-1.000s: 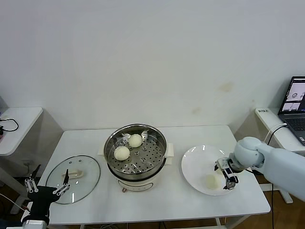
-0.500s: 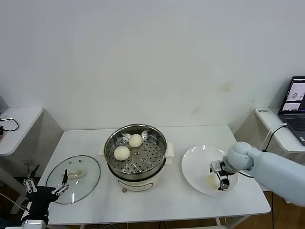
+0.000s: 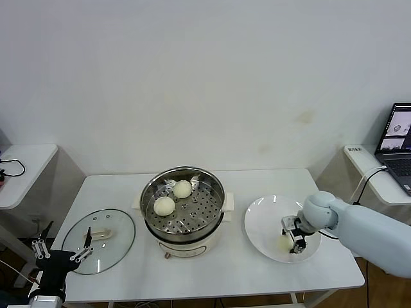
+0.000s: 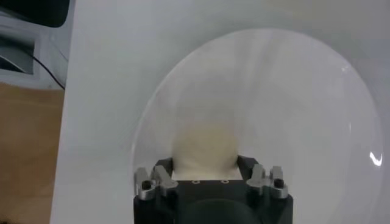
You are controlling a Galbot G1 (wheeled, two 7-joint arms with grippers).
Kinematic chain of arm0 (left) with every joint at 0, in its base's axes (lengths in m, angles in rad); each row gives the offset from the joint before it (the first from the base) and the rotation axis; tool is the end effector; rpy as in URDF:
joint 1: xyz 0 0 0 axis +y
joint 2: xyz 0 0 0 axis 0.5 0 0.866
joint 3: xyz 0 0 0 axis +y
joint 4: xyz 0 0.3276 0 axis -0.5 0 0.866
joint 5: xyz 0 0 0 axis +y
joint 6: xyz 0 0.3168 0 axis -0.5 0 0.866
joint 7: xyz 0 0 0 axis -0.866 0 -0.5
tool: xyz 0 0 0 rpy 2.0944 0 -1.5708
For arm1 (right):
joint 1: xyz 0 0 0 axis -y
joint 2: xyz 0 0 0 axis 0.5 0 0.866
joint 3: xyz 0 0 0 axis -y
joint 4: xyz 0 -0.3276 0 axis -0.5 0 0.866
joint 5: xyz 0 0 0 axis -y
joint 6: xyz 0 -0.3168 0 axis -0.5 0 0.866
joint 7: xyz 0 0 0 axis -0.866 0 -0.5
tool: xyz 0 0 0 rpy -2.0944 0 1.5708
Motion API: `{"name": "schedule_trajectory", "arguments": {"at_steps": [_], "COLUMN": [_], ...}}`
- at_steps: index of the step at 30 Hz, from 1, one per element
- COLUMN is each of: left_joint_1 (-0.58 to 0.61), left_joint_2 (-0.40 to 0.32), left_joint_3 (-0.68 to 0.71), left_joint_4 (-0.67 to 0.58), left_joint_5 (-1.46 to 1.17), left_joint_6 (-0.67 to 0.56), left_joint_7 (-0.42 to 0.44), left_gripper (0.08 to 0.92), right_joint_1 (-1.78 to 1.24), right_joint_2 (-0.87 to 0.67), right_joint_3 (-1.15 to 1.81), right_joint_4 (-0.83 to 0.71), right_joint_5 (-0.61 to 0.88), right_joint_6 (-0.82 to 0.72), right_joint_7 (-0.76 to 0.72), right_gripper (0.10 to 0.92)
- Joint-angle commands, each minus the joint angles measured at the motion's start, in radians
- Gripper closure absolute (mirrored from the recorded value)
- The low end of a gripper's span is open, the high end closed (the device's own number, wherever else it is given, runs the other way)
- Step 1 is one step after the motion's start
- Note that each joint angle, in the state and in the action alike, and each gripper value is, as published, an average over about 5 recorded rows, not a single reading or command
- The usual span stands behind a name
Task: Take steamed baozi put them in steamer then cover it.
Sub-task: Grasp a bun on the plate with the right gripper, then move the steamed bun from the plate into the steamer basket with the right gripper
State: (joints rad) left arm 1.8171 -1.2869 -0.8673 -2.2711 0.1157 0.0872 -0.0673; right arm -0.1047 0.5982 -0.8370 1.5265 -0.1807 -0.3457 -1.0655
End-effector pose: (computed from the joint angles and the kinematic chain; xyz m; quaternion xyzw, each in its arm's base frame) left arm 0.0972 0.1129 -0.2274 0.0756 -0.9580 -0.2730 0.0443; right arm 0.4014 -0.1080 -0.2100 0.5211 -0.4955 0.5673 0.4015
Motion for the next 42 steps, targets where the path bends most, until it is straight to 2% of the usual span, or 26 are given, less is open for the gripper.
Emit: {"name": "schedule_trajectory", "arguments": {"at_steps": [1, 10, 22, 34, 42], "left_joint_1": [-0.001, -0.015, -0.014, -0.018, -0.016], "left_joint_2": [0.002, 0.006, 0.011, -0.001, -0.008], "left_joint_3": [0.001, 0.014, 0.002, -0.015, -0.045], "left_joint_4": [-0.001, -0.005, 0.0, 0.002, -0.005], "left_joint_5": [0.0, 0.001, -0.009, -0.008, -0.01], "left_joint_6": [0.001, 0.003, 0.0, 0.0, -0.001], "left_joint_7": [0.001, 0.002, -0.002, -0.005, -0.006], "left_gripper": [0.177, 0.177, 0.177, 0.177, 0.177], "right_joint_1": [0.13, 0.422, 0.739, 0.737, 0.669], "right_joint_2": [-0.036, -0.022, 0.219, 0.479, 0.581], "right_joint_3": [-0.011, -0.099, -0.244, -0.348, -0.429], "right_joint_4": [0.019, 0.028, -0.043, -0.029, -0.009], "right_joint_5": [0.038, 0.146, 0.297, 0.357, 0.292], "right_joint_6": [0.007, 0.001, -0.005, 0.068, 0.229], "right_joint_7": [-0.074, -0.094, -0.076, -0.022, 0.069], "right_gripper": [0.388, 0.381, 0.38, 0.381, 0.381]}}
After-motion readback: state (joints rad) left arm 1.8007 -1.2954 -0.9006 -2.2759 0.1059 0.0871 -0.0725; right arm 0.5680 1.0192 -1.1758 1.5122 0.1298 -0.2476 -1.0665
